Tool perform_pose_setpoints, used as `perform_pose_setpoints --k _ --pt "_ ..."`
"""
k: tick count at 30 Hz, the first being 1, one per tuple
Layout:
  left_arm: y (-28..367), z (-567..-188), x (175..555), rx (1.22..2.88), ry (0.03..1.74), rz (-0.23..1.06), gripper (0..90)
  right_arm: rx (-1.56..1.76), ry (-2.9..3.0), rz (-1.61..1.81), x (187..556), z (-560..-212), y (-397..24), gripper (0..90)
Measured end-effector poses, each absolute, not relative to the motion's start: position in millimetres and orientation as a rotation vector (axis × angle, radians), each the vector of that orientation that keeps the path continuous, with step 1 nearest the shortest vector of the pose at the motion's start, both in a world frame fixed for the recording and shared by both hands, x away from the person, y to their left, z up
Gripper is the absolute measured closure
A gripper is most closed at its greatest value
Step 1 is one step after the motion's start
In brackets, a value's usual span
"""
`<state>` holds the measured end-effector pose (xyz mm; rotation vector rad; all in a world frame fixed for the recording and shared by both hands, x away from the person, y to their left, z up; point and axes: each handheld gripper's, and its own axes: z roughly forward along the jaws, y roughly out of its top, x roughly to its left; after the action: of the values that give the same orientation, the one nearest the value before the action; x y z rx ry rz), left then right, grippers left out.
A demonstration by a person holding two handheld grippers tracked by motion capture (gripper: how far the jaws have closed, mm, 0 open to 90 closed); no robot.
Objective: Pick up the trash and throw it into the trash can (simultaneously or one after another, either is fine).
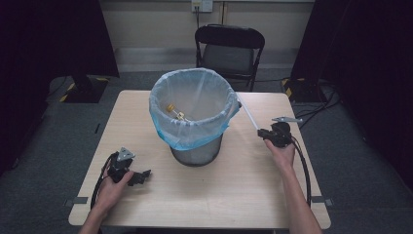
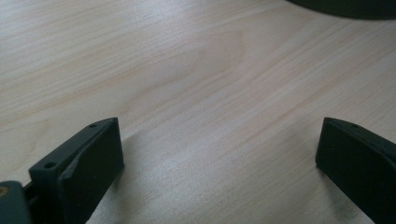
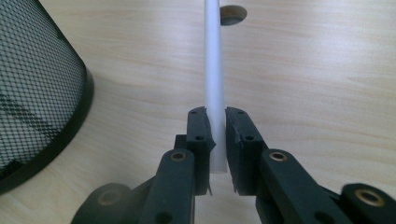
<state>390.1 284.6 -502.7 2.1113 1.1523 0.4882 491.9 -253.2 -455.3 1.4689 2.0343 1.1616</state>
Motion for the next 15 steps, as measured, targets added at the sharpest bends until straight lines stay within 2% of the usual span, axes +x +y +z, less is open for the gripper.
perform_pose_setpoints --k 15 --pt "285 -503 390 2.110 1.153 0.488 0.3 1.381 2.019 1.269 483 -426 -245 80.5"
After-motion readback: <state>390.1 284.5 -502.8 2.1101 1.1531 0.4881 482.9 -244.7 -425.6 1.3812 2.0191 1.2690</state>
